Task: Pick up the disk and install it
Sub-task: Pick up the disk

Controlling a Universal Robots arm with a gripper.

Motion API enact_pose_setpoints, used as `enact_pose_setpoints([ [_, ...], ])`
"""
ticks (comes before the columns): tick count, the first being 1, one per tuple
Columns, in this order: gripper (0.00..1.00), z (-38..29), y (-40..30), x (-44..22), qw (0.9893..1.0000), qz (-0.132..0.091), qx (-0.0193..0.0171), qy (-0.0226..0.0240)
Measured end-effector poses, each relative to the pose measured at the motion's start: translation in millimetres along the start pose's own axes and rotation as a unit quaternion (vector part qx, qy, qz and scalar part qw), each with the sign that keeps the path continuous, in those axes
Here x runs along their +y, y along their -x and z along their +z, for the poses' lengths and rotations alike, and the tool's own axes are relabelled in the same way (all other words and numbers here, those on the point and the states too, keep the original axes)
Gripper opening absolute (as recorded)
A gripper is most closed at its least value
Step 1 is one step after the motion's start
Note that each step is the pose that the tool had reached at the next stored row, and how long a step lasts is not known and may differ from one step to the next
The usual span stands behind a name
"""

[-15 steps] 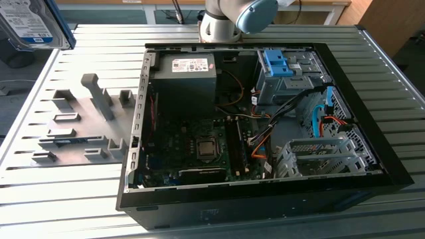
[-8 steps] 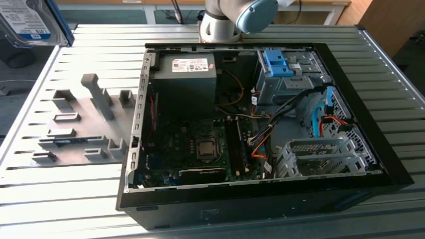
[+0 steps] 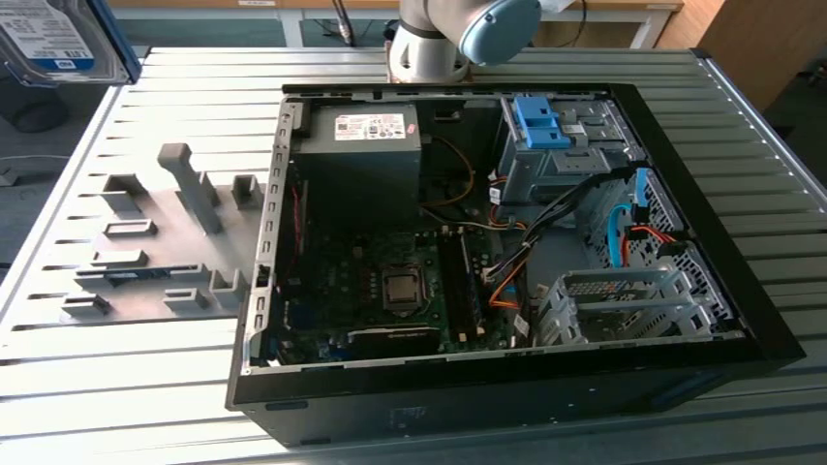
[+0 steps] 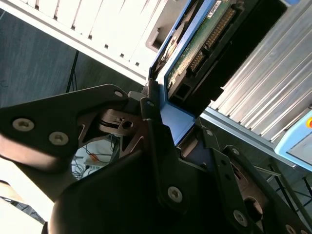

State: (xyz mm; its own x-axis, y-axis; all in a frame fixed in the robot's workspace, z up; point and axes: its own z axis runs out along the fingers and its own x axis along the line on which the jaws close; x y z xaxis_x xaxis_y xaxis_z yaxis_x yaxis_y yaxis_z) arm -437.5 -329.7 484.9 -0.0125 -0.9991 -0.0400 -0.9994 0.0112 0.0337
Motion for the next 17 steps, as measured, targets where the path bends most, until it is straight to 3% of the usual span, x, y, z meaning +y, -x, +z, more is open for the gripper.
enact_pose_setpoints([
  [17,0.36,-12.5,0.5,0.4,1.0000,0.000,0.0000,0.0000],
])
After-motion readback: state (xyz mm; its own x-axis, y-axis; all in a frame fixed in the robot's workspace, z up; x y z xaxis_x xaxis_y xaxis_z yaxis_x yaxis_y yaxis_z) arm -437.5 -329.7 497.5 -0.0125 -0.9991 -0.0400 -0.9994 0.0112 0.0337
